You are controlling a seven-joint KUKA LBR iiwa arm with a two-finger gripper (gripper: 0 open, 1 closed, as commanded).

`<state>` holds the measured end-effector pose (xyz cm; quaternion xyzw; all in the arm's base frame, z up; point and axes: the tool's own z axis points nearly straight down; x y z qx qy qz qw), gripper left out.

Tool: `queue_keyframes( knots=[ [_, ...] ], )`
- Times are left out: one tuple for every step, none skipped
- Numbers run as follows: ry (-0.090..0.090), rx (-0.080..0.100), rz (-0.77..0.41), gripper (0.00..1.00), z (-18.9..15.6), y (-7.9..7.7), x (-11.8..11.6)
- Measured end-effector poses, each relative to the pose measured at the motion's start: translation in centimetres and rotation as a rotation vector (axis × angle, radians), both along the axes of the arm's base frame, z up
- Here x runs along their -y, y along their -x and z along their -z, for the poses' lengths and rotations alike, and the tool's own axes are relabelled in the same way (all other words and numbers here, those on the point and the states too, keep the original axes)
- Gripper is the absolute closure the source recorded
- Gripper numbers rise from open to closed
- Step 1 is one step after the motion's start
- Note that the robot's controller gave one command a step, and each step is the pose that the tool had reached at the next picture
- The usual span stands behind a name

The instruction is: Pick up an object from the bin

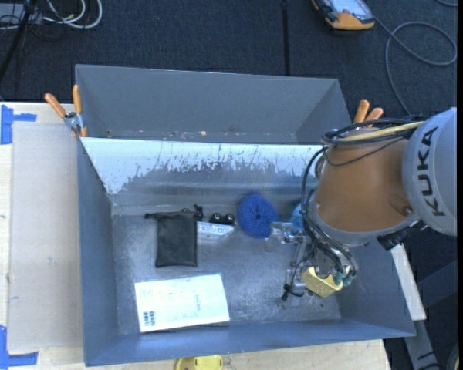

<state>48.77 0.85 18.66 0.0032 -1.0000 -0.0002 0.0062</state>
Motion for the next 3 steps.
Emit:
queue_keyframes(
  knots=[
    [0.0, 0.009, 0.001, 0.0, -0.4, -0.2, 0.0],
    [-0.001, 0.011, -0.133, 0.0, 5.6, -0.2, 5.5],
    [-0.001, 0.011, -0.004, 0.0, 7.0, 0.2, 11.0]
  ],
)
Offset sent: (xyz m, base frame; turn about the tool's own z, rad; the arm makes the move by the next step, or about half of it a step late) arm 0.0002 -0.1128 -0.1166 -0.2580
